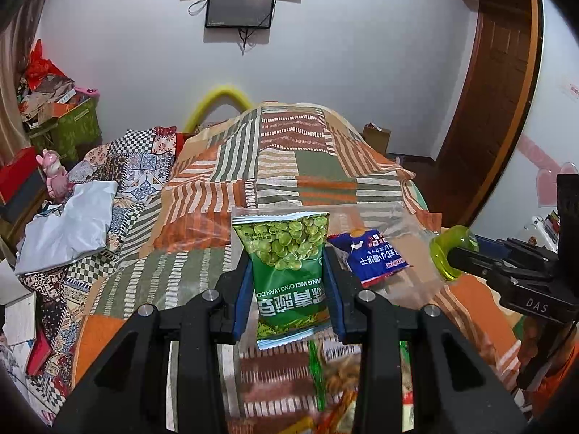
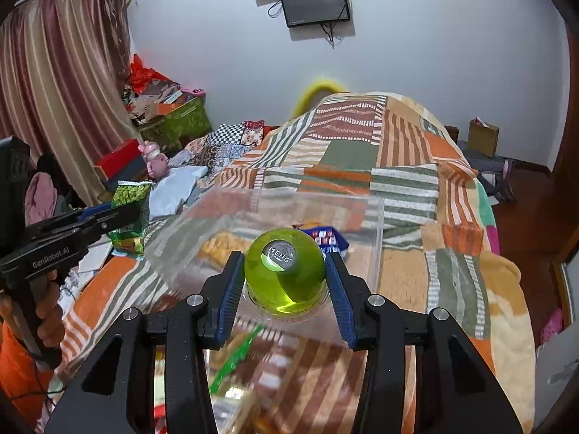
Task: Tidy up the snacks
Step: 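Place jelly cup in clear box with right tool while left drops pea bag in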
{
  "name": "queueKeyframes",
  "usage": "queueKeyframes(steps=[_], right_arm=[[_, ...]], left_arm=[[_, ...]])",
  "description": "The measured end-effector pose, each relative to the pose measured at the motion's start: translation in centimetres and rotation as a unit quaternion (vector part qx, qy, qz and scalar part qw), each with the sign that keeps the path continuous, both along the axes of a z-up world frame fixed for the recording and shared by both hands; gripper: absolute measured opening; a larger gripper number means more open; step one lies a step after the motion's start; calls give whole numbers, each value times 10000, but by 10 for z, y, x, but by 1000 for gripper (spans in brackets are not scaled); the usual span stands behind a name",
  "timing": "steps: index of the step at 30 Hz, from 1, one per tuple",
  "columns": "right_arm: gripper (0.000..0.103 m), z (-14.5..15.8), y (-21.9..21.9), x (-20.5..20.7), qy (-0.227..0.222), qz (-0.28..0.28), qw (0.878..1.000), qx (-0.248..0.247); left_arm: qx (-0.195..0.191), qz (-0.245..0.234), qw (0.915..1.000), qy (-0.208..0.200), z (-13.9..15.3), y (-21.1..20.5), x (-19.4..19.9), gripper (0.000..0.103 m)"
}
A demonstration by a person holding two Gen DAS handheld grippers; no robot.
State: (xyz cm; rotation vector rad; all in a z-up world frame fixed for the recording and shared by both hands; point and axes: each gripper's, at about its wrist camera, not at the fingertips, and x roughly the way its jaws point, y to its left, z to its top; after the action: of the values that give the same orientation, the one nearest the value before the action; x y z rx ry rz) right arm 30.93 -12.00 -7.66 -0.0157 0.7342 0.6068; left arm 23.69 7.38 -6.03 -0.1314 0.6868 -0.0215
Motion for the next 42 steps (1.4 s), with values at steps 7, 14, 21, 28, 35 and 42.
queueKeyframes(steps=[7, 14, 21, 28, 35, 42], right_arm=[[42, -18, 14, 27, 236, 40, 9996, -162], [43, -40, 27, 39, 457, 184, 9975, -512], [43, -53, 30, 41, 604, 252, 9955, -692], [43, -56, 28, 42, 659, 223, 9950, -712], [45, -46, 25, 35, 484, 193, 9957, -771], [60, -28, 14, 18, 236, 114, 9972, -696]], left_arm=[[146, 94, 9994, 283, -25, -3, 33, 36], [275, -40, 9978, 606, -52, -12, 53, 36], [403, -179, 9953, 859, -70, -21, 66, 36], [447, -154, 9938, 1006, -81, -19, 68, 36], [432, -102, 9936, 1042, -77, -18, 60, 42], [635, -187, 9946, 805, -56, -26, 33, 65]])
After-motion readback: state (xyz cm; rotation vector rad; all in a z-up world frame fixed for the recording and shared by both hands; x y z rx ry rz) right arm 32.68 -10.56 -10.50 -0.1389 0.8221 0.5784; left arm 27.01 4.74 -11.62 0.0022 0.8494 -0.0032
